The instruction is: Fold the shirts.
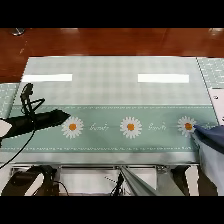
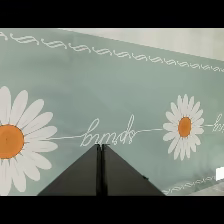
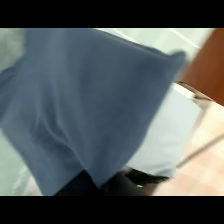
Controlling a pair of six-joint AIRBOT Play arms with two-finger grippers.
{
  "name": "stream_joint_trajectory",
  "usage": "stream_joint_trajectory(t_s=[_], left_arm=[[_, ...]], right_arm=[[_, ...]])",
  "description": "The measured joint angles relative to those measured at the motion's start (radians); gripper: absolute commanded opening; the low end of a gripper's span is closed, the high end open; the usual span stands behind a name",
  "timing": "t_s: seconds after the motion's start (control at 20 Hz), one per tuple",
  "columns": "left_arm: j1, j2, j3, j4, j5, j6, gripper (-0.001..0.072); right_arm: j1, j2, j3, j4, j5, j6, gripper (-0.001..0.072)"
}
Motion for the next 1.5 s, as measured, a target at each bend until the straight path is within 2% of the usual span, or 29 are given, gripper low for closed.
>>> stream_joint_trajectory(t_s=[0.05,0.25,0.3,0.35,0.4,0.45,0.55,0.65,0.75,0.8,0.85,0.95,1.05,1.15,1.3,1.5], left_arm=[[0.0,0.0,0.0,-0.005,0.003,0.013,0.0022],[0.0,-0.001,0.001,-0.06,0.043,0.104,0.0021],[0.0,-0.005,0.007,-0.078,0.056,0.13,0.0021],[0.0,-0.013,0.022,-0.098,0.071,0.155,0.0021],[0.0,-0.026,0.048,-0.108,0.079,0.175,0.0021],[0.0,-0.042,0.085,-0.117,0.087,0.188,0.0021],[-0.002,-0.093,0.2,-0.132,0.089,0.209,0.002],[-0.022,-0.167,0.355,-0.14,0.094,0.219,0.002],[-0.079,-0.257,0.51,-0.144,0.11,0.225,0.002],[-0.121,-0.306,0.58,-0.135,0.118,0.227,0.0019],[-0.163,-0.351,0.634,-0.112,0.12,0.227,0.002],[-0.239,-0.433,0.708,-0.016,0.119,0.202,0.002],[-0.282,-0.508,0.746,0.125,0.09,0.132,0.0021],[-0.294,-0.564,0.758,0.236,0.039,0.069,0.0021],[-0.283,-0.615,0.731,0.334,-0.01,0.018,0.0021],[-0.272,-0.639,0.698,0.385,-0.035,-0.014,0.0022]], right_arm=[[-0.005,0.023,-0.029,-0.037,0.0,0.007,0.0626],[-0.014,0.037,-0.083,-0.084,-0.002,0.014,0.0614],[-0.015,0.018,-0.075,-0.074,-0.007,0.012,0.0548],[-0.015,-0.011,-0.055,-0.051,-0.022,0.0,0.0363],[-0.015,-0.049,-0.023,-0.005,-0.034,-0.009,0.0145],[-0.015,-0.087,0.016,0.057,-0.041,-0.019,0.0019],[-0.015,-0.165,0.101,0.286,-0.087,-0.038,0.0019],[0.031,-0.209,0.15,0.6,-0.2,-0.082,0.0019],[0.171,-0.224,0.177,0.852,-0.341,-0.169,0.0019],[0.268,-0.229,0.183,0.893,-0.4,-0.203,0.0019],[0.389,-0.233,0.181,0.881,-0.453,-0.226,0.002],[0.639,-0.248,0.134,0.737,-0.525,-0.218,0.0019],[0.852,-0.277,0.04,0.525,-0.586,-0.129,0.0019],[0.994,-0.334,-0.053,0.378,-0.641,-0.028,0.0019],[1.092,-0.448,-0.118,0.298,-0.7,0.061,0.0019],[1.138,-0.538,-0.145,0.26,-0.738,0.109,0.0019]])
